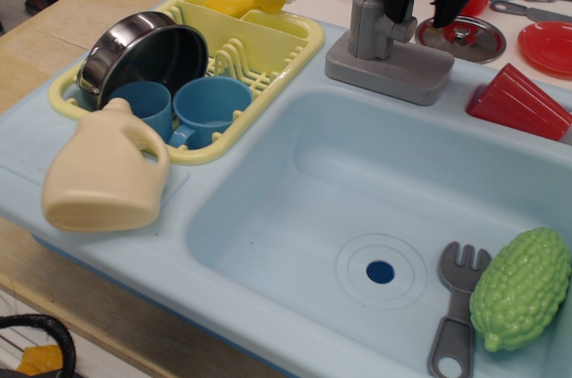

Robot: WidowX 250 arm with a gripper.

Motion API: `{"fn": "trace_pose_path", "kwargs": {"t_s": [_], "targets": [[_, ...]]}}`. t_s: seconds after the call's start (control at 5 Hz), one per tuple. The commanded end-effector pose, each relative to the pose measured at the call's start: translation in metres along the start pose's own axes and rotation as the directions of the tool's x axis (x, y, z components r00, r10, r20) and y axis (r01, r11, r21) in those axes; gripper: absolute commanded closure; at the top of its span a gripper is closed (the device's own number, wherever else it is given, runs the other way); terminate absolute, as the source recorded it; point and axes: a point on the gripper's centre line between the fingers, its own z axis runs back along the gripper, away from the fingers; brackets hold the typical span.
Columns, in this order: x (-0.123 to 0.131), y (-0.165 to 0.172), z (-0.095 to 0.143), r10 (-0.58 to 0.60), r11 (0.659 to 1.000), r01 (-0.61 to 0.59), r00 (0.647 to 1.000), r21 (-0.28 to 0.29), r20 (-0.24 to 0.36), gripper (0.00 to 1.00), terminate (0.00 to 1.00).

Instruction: Turn lever vertical to front

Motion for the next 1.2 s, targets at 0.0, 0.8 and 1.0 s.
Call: {"fn": "trace_pose_path", "kwargs": {"t_s": [0.0,0.8,1.0], "targets": [[-0.023,0.015,0.001,0.100,0.995,-0.100,0.995,-0.015,-0.026,1.00,0.00],[-0.053,0.035,-0.010,0.194,0.980,-0.197,0.975,-0.022,-0.109,1.00,0.00],[-0.059,0.041,-0.012,0.199,0.979,-0.203,0.975,-0.032,-0.100,1.00,0.00]]}}
